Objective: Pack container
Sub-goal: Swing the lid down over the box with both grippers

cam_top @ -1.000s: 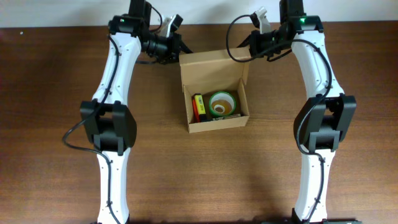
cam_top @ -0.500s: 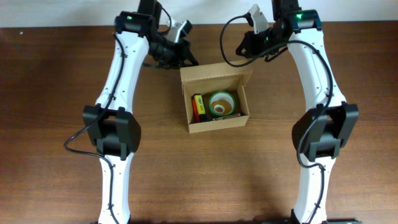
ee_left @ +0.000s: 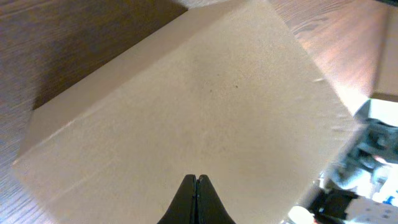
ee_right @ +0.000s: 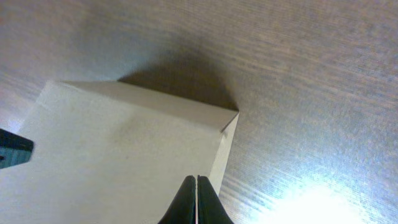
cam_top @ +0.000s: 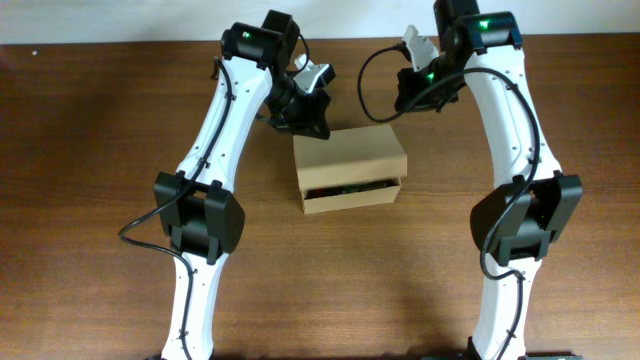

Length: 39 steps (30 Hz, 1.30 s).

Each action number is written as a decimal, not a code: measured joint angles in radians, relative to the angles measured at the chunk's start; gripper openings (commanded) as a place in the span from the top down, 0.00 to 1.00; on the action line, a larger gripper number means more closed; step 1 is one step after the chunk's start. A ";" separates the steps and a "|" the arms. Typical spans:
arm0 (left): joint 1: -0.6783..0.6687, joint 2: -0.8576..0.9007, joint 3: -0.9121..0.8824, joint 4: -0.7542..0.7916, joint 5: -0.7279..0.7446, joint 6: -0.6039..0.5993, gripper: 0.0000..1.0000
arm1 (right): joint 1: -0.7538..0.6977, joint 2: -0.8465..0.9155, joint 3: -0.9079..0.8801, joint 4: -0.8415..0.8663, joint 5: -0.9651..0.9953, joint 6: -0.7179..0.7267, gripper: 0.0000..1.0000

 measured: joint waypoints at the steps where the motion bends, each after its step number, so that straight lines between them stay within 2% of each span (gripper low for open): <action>1: -0.004 -0.005 0.000 -0.008 -0.014 0.000 0.98 | 0.006 0.000 0.000 -0.006 0.008 0.000 0.96; 9: -0.048 -0.065 0.000 -0.095 -0.188 -0.001 0.98 | 0.080 -0.033 0.000 -0.082 0.102 -0.019 0.96; 15: -0.070 -0.101 0.000 -0.113 -0.291 -0.001 0.98 | 0.124 -0.148 -0.028 -0.100 0.178 -0.023 0.96; 23: -0.072 -0.105 0.000 -0.113 -0.383 -0.001 0.98 | 0.128 -0.340 -0.239 -0.108 0.217 -0.023 0.96; 28: -0.072 -0.107 -0.023 -0.114 -0.441 -0.001 0.98 | 0.128 -0.344 -0.341 -0.094 0.224 -0.023 0.96; 39: -0.072 -0.108 -0.225 -0.034 -0.476 0.008 0.98 | 0.128 -0.344 -0.465 -0.003 0.223 -0.023 0.96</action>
